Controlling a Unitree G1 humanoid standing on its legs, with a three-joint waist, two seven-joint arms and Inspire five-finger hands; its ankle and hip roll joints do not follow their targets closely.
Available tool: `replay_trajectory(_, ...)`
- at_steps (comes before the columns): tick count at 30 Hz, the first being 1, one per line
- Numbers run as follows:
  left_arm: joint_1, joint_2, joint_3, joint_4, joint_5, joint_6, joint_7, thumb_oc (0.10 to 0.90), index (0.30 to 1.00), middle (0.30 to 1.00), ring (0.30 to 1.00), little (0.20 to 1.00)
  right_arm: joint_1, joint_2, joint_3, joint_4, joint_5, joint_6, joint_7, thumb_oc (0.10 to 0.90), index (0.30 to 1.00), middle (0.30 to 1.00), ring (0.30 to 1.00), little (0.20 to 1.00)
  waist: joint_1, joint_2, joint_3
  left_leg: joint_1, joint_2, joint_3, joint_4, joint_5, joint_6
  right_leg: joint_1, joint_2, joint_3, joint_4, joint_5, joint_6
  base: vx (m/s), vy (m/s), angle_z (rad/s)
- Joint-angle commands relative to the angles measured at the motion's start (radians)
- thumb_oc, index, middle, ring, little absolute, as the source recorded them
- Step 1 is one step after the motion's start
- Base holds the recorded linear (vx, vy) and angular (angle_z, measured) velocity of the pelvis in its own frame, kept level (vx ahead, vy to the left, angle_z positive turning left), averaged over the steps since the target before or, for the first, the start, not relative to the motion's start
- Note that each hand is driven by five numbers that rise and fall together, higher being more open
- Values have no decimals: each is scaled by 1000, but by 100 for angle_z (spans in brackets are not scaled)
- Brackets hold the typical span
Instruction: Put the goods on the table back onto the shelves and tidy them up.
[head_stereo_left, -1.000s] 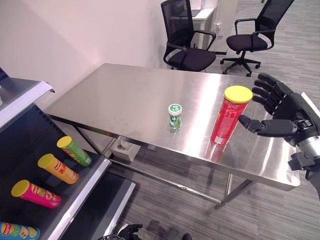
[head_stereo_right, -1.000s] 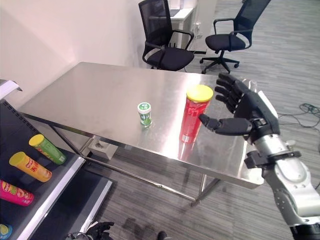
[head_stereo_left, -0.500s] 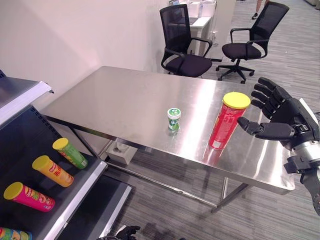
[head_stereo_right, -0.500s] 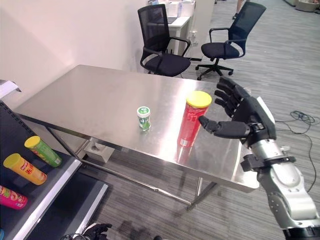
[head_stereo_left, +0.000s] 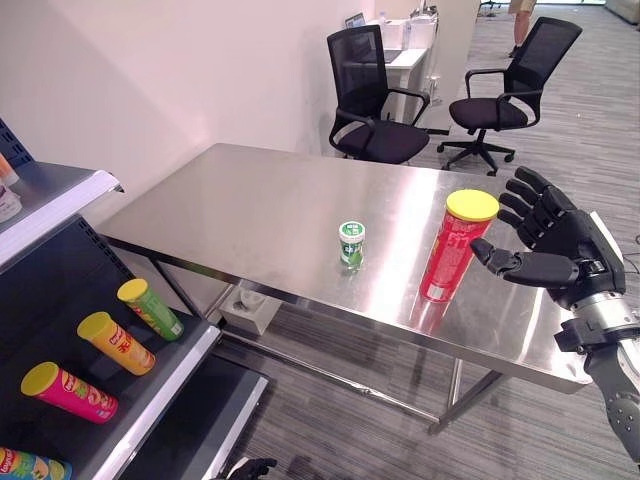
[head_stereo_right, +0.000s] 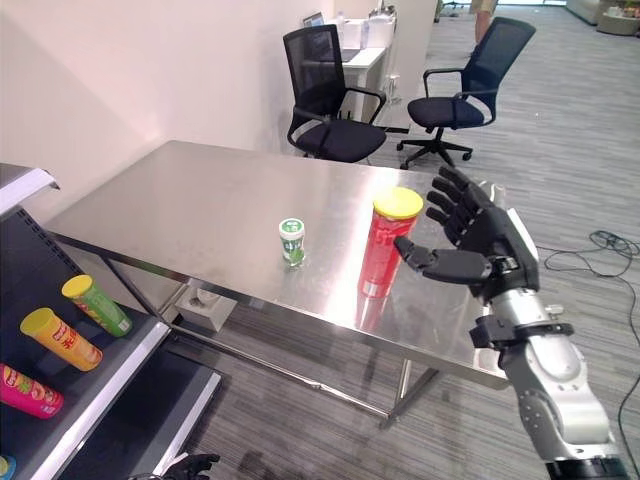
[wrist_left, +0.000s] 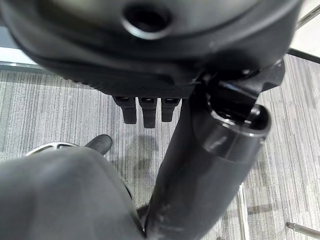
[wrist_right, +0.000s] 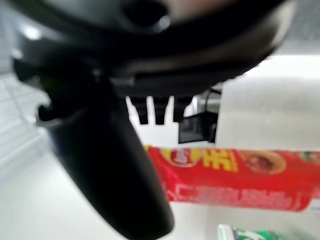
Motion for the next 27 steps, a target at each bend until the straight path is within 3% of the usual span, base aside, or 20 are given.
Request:
replay_trajectory(1, -8, 26, -9, 20, 15, -3, 0, 800, 900, 900, 900, 900, -102, 28, -63, -17, 38, -98, -21, 800, 900, 900, 900, 900, 28, -64, -17, 143, 90, 28, 24, 107, -106, 118, -23, 76, -181, 36, 102, 0, 0, 0)
replay_trajectory(13, -6, 32, -23, 9, 12, 4, 1, 800, 900, 900, 900, 900, -154, 71, -14, 87, 50, -92, -49, 800, 900, 900, 900, 900, 47, -64, -19, 149, 101, 22, 27, 114, -106, 129, -12, 73, -181, 28, 94, 7, -19, 2)
replay_trajectory(27, -1, 32, -34, 2, -4, 8, 7, 800, 900, 900, 900, 900, -236, 58, 61, 124, 77, -85, -43, 800, 900, 900, 900, 900, 69, -66, -20, 153, 109, 15, 22, 116, -112, 139, -5, 59, -185, 26, 92, 5, -9, 4)
